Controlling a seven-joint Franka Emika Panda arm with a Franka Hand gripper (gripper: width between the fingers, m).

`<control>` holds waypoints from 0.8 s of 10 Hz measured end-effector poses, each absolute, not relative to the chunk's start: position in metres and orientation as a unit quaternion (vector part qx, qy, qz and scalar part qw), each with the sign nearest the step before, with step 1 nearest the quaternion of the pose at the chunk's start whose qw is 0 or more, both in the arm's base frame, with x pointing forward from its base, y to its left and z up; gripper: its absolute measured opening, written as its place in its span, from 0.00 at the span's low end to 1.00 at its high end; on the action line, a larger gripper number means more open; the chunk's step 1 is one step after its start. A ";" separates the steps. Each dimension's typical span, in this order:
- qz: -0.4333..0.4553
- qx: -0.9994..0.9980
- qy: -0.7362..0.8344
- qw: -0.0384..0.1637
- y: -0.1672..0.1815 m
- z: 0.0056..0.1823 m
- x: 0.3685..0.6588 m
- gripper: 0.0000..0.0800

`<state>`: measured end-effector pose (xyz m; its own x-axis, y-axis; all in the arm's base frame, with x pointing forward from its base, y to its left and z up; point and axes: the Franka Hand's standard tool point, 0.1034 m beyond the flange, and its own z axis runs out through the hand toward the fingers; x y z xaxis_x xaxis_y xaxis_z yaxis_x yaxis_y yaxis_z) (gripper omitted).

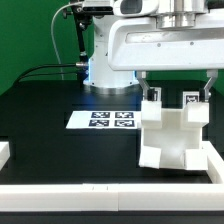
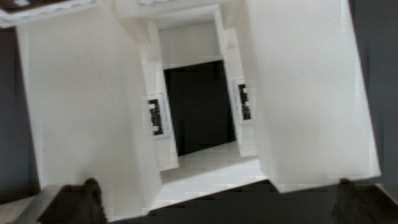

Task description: Assemble chair

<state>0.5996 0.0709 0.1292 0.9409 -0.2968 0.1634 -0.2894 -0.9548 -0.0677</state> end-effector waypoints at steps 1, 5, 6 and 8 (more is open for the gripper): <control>-0.086 -0.985 0.149 0.020 0.070 0.128 0.601 0.81; -0.093 -0.984 0.150 0.011 0.067 0.114 0.626 0.81; -0.095 -0.984 0.148 0.007 0.068 0.107 0.635 0.81; -0.096 -0.984 0.147 0.004 0.068 0.103 0.641 0.81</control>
Offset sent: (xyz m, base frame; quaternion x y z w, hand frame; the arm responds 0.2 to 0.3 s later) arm 0.0292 -0.0037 -0.0090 -0.0103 0.0067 -0.0010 0.9999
